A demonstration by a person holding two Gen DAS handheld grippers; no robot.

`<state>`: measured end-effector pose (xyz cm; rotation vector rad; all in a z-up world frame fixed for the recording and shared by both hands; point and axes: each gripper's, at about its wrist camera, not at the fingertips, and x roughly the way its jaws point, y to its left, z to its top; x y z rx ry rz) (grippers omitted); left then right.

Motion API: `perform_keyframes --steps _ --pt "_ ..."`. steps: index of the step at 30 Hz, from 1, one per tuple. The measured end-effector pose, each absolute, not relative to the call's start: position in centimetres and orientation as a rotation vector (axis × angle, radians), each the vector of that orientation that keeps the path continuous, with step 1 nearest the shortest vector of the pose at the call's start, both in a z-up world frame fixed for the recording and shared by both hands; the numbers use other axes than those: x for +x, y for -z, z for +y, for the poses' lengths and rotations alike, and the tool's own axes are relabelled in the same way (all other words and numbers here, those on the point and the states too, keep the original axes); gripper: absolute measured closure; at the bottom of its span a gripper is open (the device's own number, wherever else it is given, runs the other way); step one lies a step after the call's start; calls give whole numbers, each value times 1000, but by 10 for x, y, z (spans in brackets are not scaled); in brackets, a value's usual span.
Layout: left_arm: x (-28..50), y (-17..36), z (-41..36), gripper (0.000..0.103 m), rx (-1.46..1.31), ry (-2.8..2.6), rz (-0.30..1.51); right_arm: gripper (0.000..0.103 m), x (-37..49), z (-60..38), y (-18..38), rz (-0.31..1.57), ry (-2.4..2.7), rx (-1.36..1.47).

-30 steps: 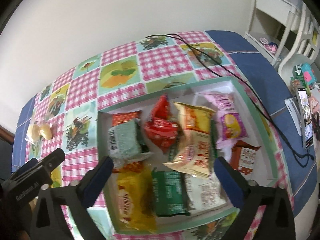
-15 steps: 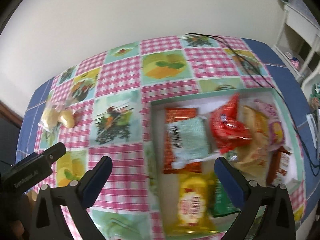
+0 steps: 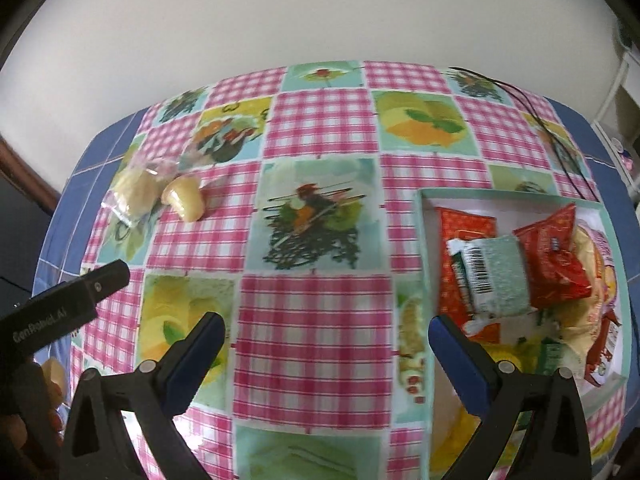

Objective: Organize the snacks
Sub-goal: 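Grasp the yellow jelly cup with the right tool while the left tool grasps the bagged bread bun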

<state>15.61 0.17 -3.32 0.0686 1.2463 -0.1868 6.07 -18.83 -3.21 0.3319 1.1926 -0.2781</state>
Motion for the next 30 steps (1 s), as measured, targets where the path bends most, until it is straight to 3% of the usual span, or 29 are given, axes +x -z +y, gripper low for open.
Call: perform_keyframes --steps 17,30 --pt "199 39 34 2 -42 238 1249 0 101 -165 53 1178 211 393" --pt "264 53 16 2 105 314 1222 1 174 -134 82 1130 113 291"
